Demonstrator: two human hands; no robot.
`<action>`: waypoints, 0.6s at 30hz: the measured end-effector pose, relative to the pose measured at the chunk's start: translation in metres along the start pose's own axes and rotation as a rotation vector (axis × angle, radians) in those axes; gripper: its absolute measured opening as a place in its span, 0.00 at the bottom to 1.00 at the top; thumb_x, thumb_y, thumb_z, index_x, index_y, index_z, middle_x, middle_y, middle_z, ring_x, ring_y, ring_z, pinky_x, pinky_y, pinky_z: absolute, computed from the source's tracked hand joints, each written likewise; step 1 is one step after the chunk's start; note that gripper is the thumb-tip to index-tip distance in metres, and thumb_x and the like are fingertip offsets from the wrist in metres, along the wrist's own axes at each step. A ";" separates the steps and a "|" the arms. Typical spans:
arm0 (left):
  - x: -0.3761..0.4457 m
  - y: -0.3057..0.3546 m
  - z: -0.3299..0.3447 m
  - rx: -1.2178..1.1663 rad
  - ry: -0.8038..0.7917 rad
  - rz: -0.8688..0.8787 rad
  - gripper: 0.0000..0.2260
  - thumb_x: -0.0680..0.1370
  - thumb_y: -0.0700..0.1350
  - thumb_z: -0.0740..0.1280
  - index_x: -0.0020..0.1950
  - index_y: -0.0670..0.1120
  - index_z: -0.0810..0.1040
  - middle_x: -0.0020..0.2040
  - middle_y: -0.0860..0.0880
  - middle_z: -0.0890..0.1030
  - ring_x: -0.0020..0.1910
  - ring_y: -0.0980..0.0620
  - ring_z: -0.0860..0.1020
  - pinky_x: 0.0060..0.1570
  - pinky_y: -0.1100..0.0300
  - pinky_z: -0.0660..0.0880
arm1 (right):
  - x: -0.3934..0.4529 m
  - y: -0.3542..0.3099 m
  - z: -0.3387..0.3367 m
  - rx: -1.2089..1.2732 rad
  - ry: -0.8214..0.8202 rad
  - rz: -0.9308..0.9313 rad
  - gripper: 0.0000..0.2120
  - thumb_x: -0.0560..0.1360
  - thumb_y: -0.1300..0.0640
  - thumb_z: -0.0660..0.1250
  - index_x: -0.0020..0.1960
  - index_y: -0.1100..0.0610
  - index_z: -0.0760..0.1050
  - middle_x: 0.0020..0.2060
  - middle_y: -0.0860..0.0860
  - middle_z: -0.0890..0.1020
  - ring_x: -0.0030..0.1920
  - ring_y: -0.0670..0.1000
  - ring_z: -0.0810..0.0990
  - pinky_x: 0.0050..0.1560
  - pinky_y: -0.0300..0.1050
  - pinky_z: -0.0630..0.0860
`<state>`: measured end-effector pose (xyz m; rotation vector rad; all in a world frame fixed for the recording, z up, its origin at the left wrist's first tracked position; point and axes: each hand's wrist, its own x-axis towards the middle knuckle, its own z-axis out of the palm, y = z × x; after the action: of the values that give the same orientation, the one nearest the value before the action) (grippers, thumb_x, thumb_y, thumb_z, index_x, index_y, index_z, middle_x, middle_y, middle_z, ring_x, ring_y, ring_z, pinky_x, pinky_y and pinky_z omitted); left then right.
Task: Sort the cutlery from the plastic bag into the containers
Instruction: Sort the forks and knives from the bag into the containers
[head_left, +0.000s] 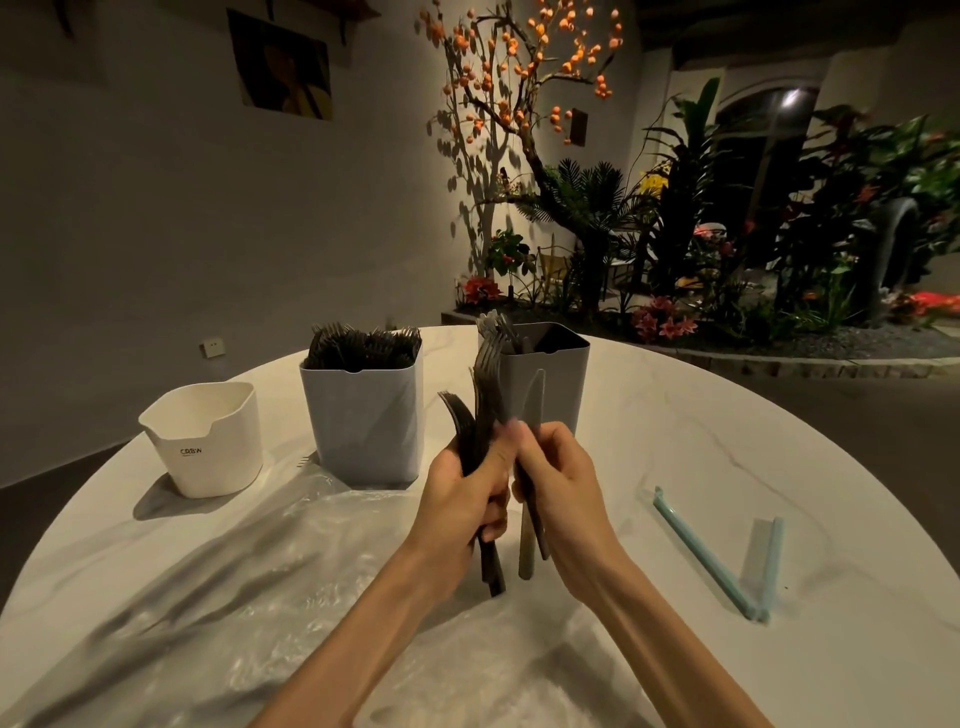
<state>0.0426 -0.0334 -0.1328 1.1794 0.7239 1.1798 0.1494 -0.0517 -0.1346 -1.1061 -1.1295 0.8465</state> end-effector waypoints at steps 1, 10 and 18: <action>0.000 0.000 0.000 0.016 0.032 0.004 0.16 0.76 0.55 0.71 0.43 0.42 0.74 0.28 0.51 0.65 0.24 0.55 0.61 0.23 0.63 0.61 | -0.001 0.001 0.001 -0.011 -0.010 -0.020 0.13 0.82 0.50 0.64 0.50 0.61 0.74 0.37 0.55 0.77 0.35 0.45 0.76 0.40 0.38 0.77; 0.005 0.002 -0.005 0.037 0.221 -0.031 0.17 0.79 0.55 0.69 0.37 0.45 0.72 0.27 0.51 0.67 0.23 0.56 0.66 0.24 0.62 0.65 | 0.002 0.005 -0.002 -0.147 0.012 -0.088 0.09 0.77 0.46 0.71 0.46 0.51 0.82 0.43 0.47 0.83 0.48 0.45 0.82 0.47 0.37 0.78; 0.012 0.054 -0.029 -0.027 0.227 0.095 0.14 0.83 0.50 0.62 0.47 0.40 0.76 0.34 0.45 0.81 0.32 0.46 0.82 0.35 0.56 0.80 | 0.041 -0.057 0.003 -0.157 0.022 -0.240 0.06 0.79 0.52 0.69 0.49 0.53 0.82 0.40 0.44 0.84 0.44 0.40 0.82 0.40 0.30 0.76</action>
<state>0.0029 -0.0157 -0.0882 1.0774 0.8265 1.4151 0.1552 -0.0281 -0.0686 -1.0782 -1.2977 0.5645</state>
